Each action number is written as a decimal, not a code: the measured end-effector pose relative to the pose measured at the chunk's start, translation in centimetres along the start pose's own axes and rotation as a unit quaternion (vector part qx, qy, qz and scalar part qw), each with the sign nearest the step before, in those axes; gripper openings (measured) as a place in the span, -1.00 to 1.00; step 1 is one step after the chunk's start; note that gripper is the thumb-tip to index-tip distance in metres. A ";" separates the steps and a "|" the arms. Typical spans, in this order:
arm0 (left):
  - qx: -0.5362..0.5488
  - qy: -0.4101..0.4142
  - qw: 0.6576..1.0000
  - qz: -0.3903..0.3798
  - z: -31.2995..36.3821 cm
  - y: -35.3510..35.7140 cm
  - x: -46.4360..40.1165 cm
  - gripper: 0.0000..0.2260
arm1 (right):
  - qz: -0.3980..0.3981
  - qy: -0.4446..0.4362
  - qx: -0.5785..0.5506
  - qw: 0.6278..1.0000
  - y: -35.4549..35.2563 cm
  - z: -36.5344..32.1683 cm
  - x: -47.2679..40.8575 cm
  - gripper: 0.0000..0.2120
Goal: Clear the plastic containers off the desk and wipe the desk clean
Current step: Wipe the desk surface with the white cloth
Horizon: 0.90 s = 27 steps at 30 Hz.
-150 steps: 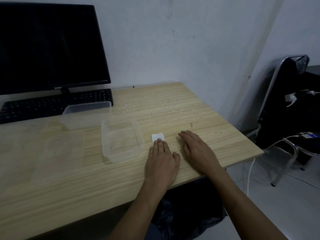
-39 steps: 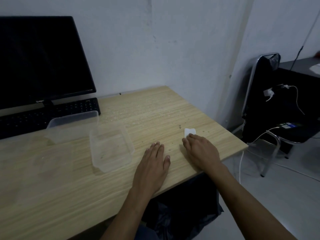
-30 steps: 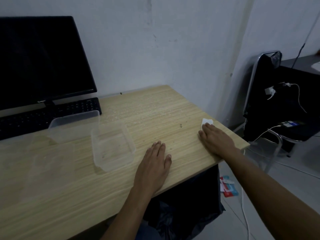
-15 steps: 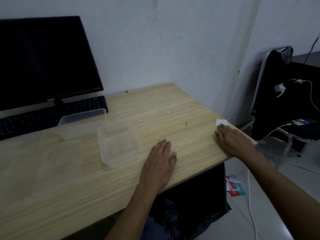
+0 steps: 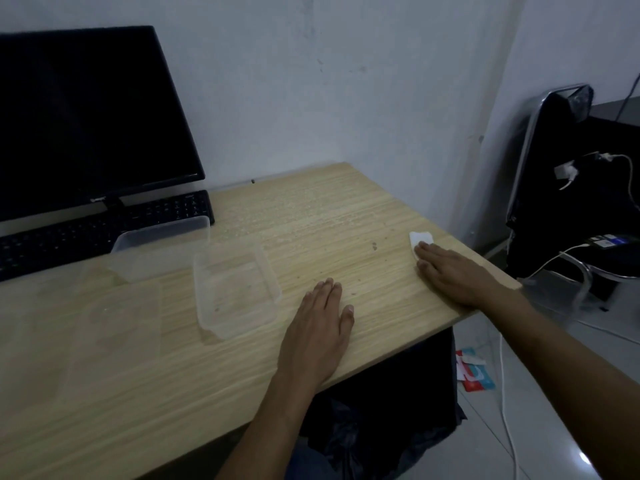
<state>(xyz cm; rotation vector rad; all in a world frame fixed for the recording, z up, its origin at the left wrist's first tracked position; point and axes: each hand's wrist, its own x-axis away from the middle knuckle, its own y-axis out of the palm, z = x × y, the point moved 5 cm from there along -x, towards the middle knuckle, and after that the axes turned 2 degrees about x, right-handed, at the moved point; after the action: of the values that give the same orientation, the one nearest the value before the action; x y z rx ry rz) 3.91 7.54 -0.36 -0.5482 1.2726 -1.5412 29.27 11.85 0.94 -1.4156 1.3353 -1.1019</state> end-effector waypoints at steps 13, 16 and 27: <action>0.009 0.000 1.000 0.002 -0.1 0.2 -0.1 -0.23 | -0.018 0.016 0.009 1.000 0.3 1.9 4.5 -0.47; 0.008 0.002 1.000 0.005 -0.1 0.2 -0.1 -0.24 | -0.007 0.042 0.020 0.999 0.6 2.3 2.3 -0.45; 0.021 0.002 1.000 0.014 -0.1 0.0 0.0 -0.25 | -0.042 0.006 0.013 0.999 -0.4 0.4 -3.8 -0.51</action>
<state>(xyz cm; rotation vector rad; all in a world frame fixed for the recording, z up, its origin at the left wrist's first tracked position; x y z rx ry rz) 3.83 7.59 -0.44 -0.4999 1.2436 -1.5425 29.58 15.71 1.08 -1.4597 1.2750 -1.1809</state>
